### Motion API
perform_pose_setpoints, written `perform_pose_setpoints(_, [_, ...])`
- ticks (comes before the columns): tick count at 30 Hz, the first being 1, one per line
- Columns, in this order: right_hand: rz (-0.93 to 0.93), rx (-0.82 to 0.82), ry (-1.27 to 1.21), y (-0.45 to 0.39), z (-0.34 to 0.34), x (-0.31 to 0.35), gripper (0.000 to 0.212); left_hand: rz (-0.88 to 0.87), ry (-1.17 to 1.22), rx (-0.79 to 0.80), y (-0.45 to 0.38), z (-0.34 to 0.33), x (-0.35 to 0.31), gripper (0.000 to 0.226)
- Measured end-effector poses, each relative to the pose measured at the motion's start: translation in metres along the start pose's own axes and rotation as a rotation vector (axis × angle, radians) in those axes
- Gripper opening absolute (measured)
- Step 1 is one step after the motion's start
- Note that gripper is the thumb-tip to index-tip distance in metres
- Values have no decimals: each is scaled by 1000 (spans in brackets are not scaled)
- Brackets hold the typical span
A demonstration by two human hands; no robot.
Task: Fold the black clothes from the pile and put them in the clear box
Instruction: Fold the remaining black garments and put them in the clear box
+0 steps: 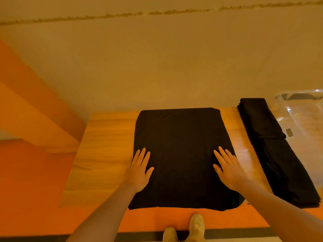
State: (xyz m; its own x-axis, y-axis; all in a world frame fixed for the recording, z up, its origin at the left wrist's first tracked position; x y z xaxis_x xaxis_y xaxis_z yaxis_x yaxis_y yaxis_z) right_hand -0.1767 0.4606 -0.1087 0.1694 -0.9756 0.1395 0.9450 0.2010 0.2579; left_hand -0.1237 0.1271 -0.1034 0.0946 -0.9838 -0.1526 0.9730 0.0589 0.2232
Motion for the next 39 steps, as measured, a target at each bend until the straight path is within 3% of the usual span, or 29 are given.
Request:
perform_pose_setpoints(4, [-37, -68, -25, 22, -18, -12, 67, 7, 3, -4, 21, -24, 3, 70])
perform_pose_setpoints(11, [-21, -195, -9, 42, 0, -17, 73, -39, 39, -117, 41, -11, -2, 60])
perform_pose_setpoints(15, [20, -245, -59, -7, 18, -5, 50, 47, 55, -207, -18, 17, -6, 51])
perform_pose_setpoints(18, [44, -239, -75, -58, 24, 4, 55, 134, 108, -189, -73, 26, -4, 52])
perform_pose_setpoints(23, [-6, -169, -22, -111, 14, -9, 68, 448, 313, -264, -133, 45, 24, 57])
perform_pose_setpoints(28, [-12, -207, 1, -115, 5, -12, 68, 449, 329, -153, -172, 59, 31, 29])
perform_pose_setpoints(32, [-28, -243, -1, -113, 5, -14, 66, 511, 272, 26, -185, 65, 33, 24])
perform_pose_setpoints(34, [-14, -244, -17, -113, 5, -14, 66, 454, 211, 38, -188, 70, 33, 15])
perform_pose_setpoints(37, [-8, -249, -19, -113, 4, -15, 65, 394, 302, -6, -190, 76, 33, 29])
perform_pose_setpoints(39, [-13, -246, -20, -113, 4, -15, 65, 415, 352, -38, -191, 78, 39, 23])
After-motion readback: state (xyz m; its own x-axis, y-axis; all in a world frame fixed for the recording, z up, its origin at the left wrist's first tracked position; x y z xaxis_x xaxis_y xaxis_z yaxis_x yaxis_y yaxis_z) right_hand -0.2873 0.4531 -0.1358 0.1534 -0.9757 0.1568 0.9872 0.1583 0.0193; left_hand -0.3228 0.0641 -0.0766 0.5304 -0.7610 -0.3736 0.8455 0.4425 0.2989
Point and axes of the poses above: each hand's wrist, its own y-axis away from the middle knuckle, its own z-axis out of the back of the hand, x = y × z, the point moved 6 cm from there along -y, towards the middle knuckle, and after that the axes turned 5 degrees about -x, right-handed, at the moved point
